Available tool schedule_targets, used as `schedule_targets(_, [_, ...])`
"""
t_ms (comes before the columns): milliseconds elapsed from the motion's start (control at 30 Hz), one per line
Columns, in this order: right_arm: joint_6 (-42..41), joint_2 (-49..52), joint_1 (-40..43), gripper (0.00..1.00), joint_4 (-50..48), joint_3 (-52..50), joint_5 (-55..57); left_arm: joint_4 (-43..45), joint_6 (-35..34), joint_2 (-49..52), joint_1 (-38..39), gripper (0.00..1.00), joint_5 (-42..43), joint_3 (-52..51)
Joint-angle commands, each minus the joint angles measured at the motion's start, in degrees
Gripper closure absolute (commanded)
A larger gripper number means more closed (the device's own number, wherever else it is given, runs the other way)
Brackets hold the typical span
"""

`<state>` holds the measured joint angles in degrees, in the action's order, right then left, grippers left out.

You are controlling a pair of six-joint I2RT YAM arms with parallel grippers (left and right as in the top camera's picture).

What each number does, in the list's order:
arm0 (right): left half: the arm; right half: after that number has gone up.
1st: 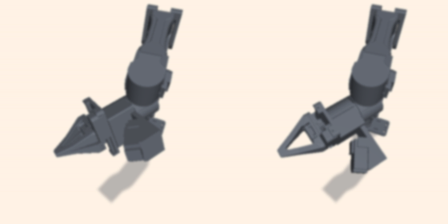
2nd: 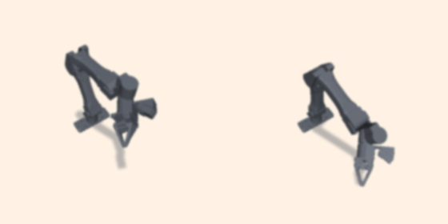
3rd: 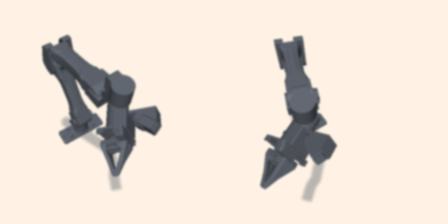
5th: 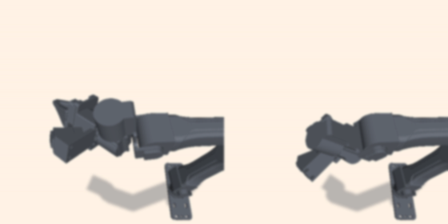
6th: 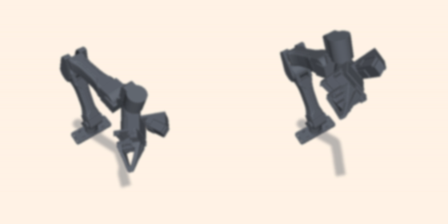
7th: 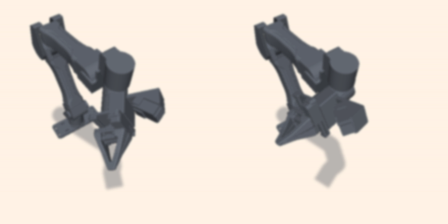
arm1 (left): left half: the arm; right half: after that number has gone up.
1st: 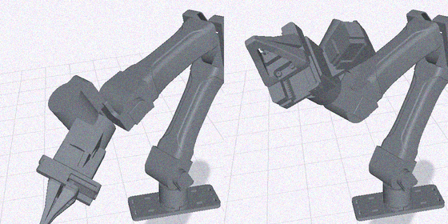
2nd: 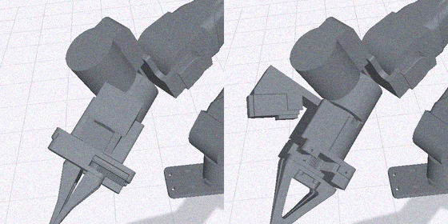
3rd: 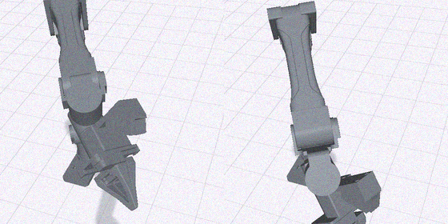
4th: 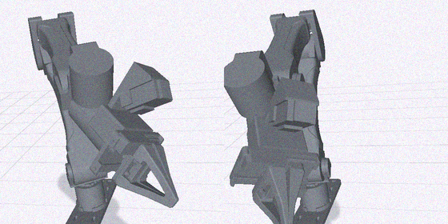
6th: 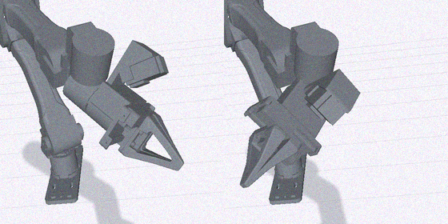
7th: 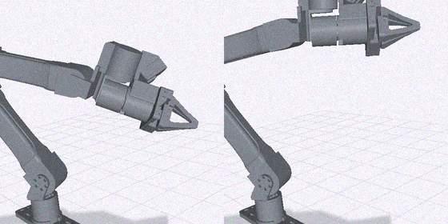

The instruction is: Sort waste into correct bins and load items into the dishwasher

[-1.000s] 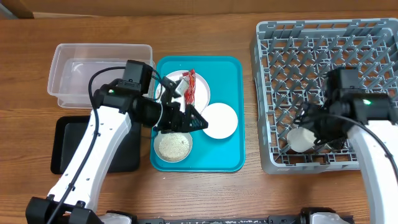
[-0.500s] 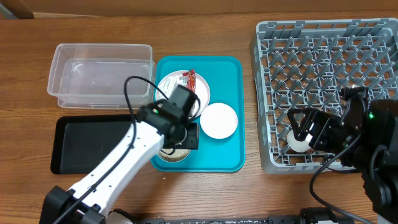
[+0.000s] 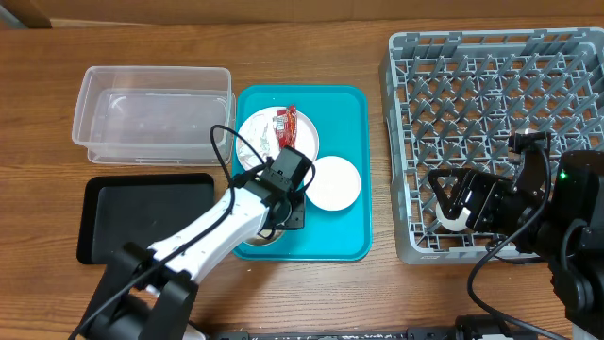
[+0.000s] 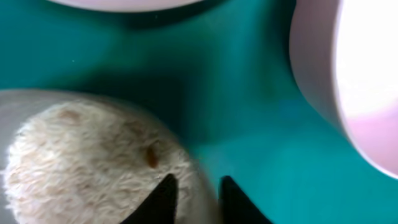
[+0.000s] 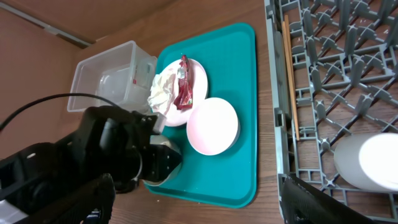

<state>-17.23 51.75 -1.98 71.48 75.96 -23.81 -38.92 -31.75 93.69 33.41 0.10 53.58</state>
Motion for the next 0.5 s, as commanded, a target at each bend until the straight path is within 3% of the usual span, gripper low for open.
schedule_targets(0, [1.0,-0.3,-0.3,0.12,-0.3,0.9,-0.7,0.0,-0.1,1.1,0.2,0.96,-1.1,-0.5])
schedule_targets(267, [1.1,-0.3,-0.3,0.13,-0.3,0.9,-0.7,-8.2,-0.2,-4.9,-0.7,0.96,6.3,6.2])
schedule_targets(467, [1.2,-0.3,-0.3,0.13,-0.3,0.9,-0.7,-12.2,-0.2,-14.5,-6.8,0.96,12.9,8.0])
